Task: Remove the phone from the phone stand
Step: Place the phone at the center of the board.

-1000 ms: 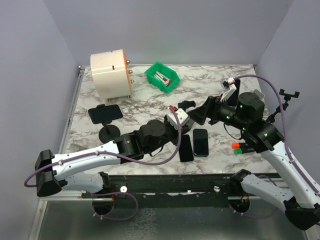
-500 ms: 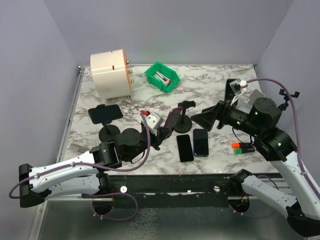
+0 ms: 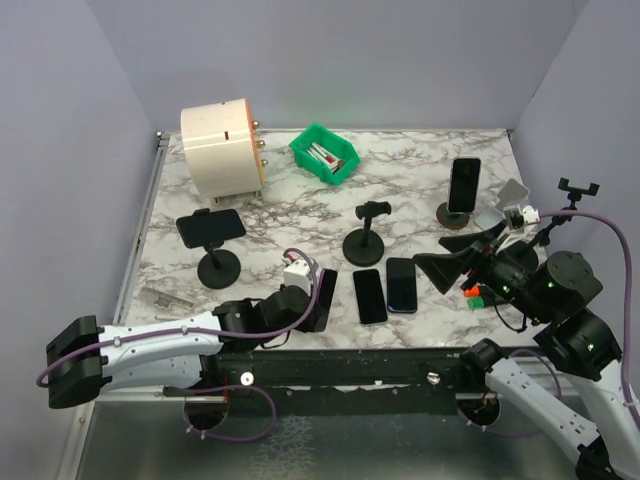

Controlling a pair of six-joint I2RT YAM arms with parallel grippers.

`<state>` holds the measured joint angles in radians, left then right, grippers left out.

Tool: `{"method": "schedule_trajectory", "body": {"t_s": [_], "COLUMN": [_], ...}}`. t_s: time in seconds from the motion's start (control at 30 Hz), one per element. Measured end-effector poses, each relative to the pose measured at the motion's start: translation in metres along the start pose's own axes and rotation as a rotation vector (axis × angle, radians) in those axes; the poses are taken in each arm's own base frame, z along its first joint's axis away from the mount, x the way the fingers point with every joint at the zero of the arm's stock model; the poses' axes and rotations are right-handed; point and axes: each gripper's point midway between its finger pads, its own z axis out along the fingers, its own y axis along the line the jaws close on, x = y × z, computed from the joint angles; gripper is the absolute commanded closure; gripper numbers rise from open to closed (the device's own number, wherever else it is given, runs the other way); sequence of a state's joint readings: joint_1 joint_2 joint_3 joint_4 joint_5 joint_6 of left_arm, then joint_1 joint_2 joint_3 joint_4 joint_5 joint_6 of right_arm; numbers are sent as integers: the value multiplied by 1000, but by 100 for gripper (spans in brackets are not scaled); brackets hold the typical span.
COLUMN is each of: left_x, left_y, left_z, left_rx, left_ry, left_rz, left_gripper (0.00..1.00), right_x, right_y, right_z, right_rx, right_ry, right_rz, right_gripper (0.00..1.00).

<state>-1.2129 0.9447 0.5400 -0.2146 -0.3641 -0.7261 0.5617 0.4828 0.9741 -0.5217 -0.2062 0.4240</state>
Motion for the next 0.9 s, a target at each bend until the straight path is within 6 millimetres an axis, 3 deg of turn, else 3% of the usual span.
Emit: {"method": "schedule_trajectory", "body": {"t_s": [0.13,0.2,0.47,0.9], "left_x": [40,50,50,43], "left_y": [14,16,2,15], "left_z": [16,23,40,66], "left_rx": [-31,-41,40,72], "left_ry": [80,96,57,78], "left_rz": [-98,-137,-354,-679], "left_gripper": [100,100,100,100], "right_x": [5,6,10,21], "right_y": [-5,-5,-7,-7], "right_z": [0,0,0,0], "right_rx": [20,21,23,9], "right_ry": [10,12,19,33], "right_rz": [-3,-3,0,36], "right_gripper": [5,5,5,5]}}
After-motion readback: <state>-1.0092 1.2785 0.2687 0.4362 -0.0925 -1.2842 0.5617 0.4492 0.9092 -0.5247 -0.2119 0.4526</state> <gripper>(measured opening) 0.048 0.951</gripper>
